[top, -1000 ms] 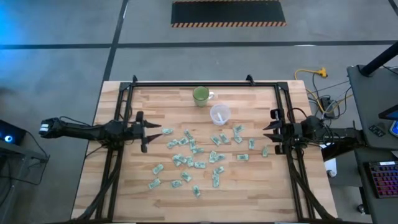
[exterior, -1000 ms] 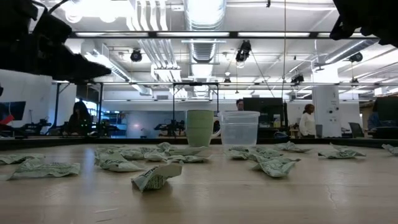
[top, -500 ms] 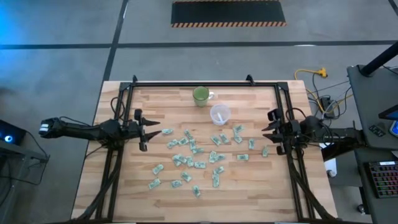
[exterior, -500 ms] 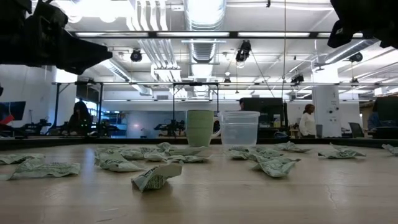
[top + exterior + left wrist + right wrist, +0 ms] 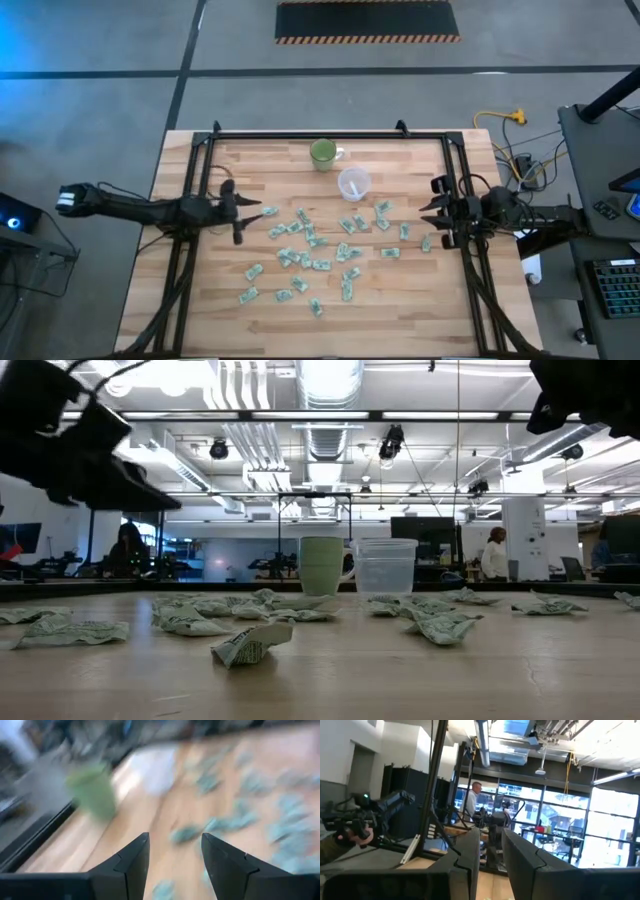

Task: Pick and place Stevia / Truvia into bins
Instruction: Put the stevia packet into the transparent container

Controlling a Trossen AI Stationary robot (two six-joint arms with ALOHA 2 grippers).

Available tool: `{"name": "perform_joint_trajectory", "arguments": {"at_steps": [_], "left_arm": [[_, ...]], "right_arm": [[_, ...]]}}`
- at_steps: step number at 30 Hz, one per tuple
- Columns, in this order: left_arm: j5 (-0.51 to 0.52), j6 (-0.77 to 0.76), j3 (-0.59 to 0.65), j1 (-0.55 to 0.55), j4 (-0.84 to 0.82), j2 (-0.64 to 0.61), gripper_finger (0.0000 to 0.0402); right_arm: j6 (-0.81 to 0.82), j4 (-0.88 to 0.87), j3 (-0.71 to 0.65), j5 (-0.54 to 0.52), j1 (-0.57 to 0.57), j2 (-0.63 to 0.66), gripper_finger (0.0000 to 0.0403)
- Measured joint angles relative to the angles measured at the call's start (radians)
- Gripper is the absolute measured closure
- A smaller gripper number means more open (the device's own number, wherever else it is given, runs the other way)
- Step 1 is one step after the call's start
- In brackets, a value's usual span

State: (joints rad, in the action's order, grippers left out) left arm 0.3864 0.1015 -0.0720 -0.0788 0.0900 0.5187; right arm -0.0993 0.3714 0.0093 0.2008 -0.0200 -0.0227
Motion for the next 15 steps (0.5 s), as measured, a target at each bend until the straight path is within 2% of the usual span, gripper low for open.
{"name": "perform_joint_trajectory", "arguments": {"at_steps": [3,8,15], "left_arm": [[0.095,-0.057,-0.068,0.0,-0.15,0.094,0.0237],[0.097,-0.141,-0.163,0.0,-0.23,0.271,0.0237],[0.087,-0.171,-0.222,0.001,-0.222,0.547,0.0237]], "right_arm": [[-0.014,-0.001,0.0,0.0,0.0,-0.015,0.033],[0.017,-0.001,0.0,0.0,0.0,-0.053,0.033],[0.02,0.0,0.0,0.0,0.0,-0.108,0.033]]}}
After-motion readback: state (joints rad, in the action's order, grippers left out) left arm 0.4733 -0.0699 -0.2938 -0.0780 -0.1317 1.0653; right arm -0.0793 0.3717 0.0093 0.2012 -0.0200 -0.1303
